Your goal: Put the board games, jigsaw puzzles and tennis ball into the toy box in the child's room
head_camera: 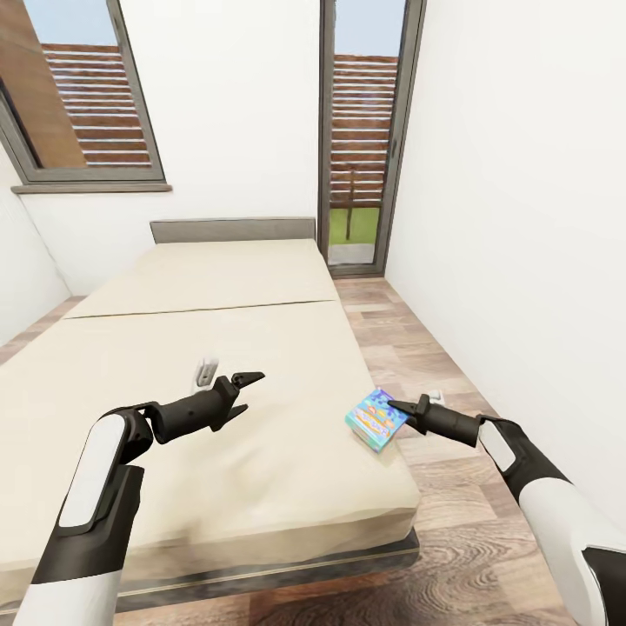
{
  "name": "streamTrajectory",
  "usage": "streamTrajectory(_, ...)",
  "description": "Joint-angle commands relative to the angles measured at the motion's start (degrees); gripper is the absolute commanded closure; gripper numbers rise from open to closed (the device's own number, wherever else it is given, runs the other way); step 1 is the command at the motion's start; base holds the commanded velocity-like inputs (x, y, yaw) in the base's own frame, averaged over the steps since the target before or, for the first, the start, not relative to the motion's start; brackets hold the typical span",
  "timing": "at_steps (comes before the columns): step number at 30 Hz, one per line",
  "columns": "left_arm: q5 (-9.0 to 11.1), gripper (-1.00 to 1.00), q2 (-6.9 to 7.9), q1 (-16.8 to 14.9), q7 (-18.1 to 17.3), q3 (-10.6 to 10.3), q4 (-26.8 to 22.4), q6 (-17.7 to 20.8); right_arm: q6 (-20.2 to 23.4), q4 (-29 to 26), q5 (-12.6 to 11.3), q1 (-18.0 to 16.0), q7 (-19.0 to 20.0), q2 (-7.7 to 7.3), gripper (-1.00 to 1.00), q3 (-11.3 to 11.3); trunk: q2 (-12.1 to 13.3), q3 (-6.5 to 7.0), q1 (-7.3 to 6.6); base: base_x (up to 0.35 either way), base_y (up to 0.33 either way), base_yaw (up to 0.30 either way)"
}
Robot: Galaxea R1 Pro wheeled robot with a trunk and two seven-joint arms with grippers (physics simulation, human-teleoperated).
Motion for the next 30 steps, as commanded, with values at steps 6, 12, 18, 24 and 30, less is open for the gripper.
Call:
streamTrajectory(6,0.57,-1.00,-0.05,-0.04,0.61,0.13,-0.02,0.23,0.51,-2.23,0.06,0.51,0.09,0.03,1.00,0.04,-0.02,-0.05,-0.01,0.000,0.000,0.000)
streamTrajectory(12,0.57,-1.00,-0.04,-0.04,0.61,0.15,0.00,0.23,1.91,-7.62,0.06,2.55,0.11,0.15,1.00,0.19,-0.02,-0.05,-0.01,0.000,0.000,0.000)
streamTrajectory(18,0.57,-1.00,0.00,-0.01,0.61,0.16,0.06,0.23,3.54,-11.11,0.05,4.17,0.11,0.23,1.00,0.18,-0.02,-0.05,-0.01,0.000,0.000,0.000)
streamTrajectory(24,0.51,-1.00,0.08,0.02,0.67,0.11,0.14,0.23,4.19,-13.46,0.06,5.22,0.11,0.27,1.00,0.15,-0.02,-0.05,-0.01,0.000,0.000,0.000)
streamTrajectory(30,0.44,-1.00,0.12,0.00,0.86,0.14,0.28,0.23,4.25,-15.85,0.15,5.73,0.08,0.20,1.00,0.21,-0.02,-0.05,-0.01,0.000,0.000,0.000)
